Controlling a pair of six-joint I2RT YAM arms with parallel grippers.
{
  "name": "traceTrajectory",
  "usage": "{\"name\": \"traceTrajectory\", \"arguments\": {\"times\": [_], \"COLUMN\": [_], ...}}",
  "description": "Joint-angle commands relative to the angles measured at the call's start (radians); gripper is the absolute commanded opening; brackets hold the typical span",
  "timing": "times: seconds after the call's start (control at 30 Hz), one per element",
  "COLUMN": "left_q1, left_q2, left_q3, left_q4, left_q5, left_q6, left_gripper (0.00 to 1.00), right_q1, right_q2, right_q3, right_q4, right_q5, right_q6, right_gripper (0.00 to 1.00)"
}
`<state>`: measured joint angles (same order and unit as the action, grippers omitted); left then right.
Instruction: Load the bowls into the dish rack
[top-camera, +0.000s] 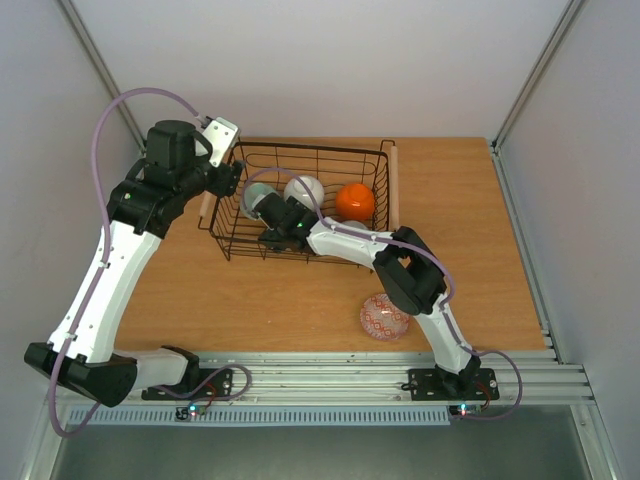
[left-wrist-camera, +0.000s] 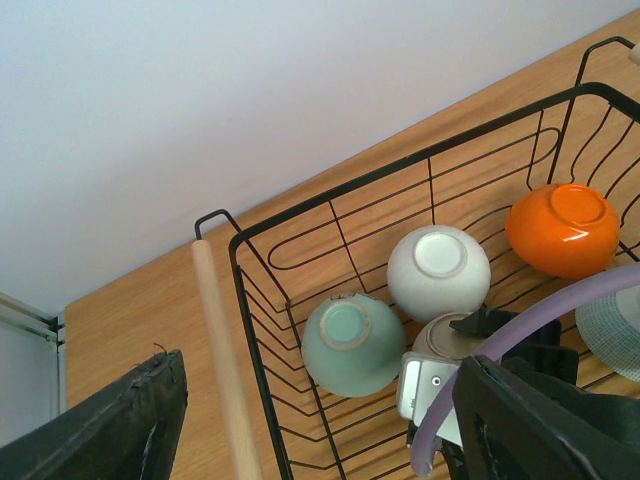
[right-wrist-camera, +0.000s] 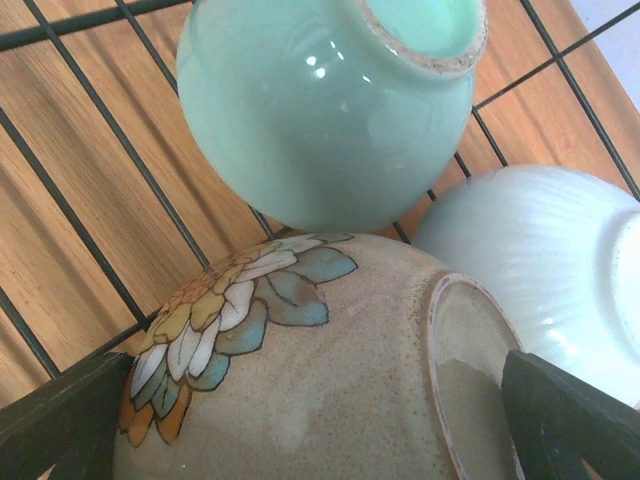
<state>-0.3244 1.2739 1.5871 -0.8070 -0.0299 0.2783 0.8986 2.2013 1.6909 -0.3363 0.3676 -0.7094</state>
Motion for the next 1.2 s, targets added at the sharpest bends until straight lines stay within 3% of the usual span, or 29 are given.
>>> {"name": "traceTrajectory", "arguments": {"times": [0.0, 0.53, 1.17], "left_q1": [0.007, 0.007, 0.007], "left_q2": [-0.022, -0.027, -0.022], "left_q3": [-0.010, -0.013, -0.007], "left_q4": [0.037, 0.036, 0.033], "left_q5": [0.004, 0.004, 0.010], "left_q6": [0.012, 0.013, 0.009], "left_gripper": [0.73, 0.73, 0.73], "right_q1": [0.024, 0.023, 0.016], "right_q2": [0.053, 0.039, 0.026], "right_q3": [-0.088, -0.207, -0.338], "right_q4": [-0.061, 0.094, 0.278], "right_q5": [-0.168, -0.118, -0.177], "right_q6": [0.057, 0.064, 0.035], "right_gripper": [0.98, 0.99, 0.99]}}
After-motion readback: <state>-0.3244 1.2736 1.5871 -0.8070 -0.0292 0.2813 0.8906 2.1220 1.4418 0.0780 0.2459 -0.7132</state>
